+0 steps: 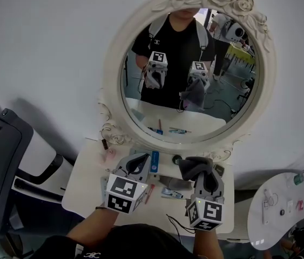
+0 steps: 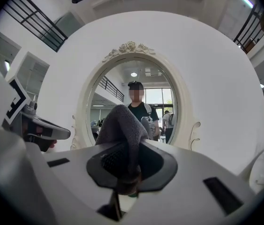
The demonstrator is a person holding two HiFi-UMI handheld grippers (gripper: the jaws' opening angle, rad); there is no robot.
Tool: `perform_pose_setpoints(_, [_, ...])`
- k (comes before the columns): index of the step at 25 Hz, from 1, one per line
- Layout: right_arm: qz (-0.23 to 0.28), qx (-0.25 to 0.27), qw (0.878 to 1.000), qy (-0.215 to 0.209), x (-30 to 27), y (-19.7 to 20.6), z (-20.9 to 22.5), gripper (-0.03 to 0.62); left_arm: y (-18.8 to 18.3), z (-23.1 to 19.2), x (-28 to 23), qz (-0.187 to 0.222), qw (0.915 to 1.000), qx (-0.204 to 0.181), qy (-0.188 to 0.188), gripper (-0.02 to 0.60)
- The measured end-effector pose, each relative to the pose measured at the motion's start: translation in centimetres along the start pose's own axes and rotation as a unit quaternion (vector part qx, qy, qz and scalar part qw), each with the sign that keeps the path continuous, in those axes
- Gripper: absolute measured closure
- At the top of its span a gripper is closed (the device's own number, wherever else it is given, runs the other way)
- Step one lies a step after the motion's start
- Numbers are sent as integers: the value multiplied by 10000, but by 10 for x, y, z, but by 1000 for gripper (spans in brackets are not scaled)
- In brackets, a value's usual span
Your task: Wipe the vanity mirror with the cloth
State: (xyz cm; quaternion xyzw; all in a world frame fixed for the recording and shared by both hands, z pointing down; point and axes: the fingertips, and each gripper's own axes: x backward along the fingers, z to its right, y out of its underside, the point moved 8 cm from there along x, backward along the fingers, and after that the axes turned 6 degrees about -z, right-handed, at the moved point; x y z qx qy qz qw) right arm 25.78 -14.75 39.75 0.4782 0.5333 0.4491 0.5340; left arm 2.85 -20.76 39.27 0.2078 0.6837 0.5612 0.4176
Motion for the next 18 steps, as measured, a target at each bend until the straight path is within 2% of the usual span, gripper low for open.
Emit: perform_pose_setpoints(18, [-133,-500,9982,-301,-13,2,8,553,2,0,-8,-71,10000,29,-60,575])
